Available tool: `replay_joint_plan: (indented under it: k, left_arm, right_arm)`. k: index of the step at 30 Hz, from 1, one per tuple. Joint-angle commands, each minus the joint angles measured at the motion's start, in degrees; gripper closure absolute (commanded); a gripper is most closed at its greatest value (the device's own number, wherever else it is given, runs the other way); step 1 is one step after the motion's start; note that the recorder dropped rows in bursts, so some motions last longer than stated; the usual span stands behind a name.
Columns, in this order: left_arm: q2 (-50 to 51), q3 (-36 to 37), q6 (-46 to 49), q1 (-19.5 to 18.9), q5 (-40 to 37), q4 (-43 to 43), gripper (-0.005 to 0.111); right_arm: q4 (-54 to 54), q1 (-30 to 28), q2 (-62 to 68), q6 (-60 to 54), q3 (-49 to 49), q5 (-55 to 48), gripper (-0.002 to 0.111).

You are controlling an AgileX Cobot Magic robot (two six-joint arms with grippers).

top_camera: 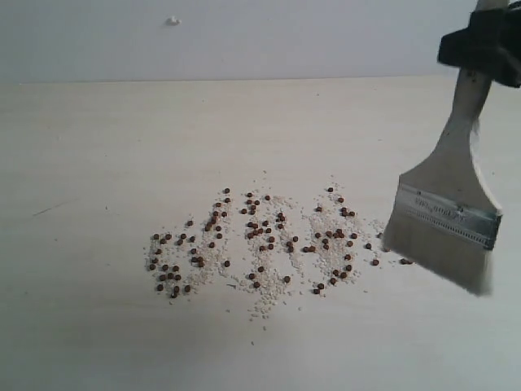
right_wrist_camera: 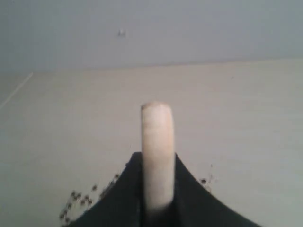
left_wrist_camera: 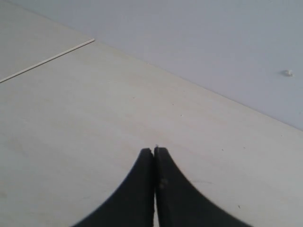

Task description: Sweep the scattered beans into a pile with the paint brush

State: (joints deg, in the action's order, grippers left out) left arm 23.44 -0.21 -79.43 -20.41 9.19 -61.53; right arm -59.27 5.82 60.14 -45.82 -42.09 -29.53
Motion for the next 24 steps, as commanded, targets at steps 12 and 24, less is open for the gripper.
replay_joint_plan:
  k: [12, 24]
  left_arm:
    - [-0.13, 0.21, 0.02, -0.25, -0.12, 0.45, 0.107]
    - [-0.13, 0.21, 0.02, -0.25, -0.12, 0.45, 0.107]
  right_arm:
    - [49.62, -0.16, 11.80, 48.85, -3.08, 15.58, 0.108]
    - [46.30, 14.36, 11.80, 69.53, 19.96, 78.91, 0.108]
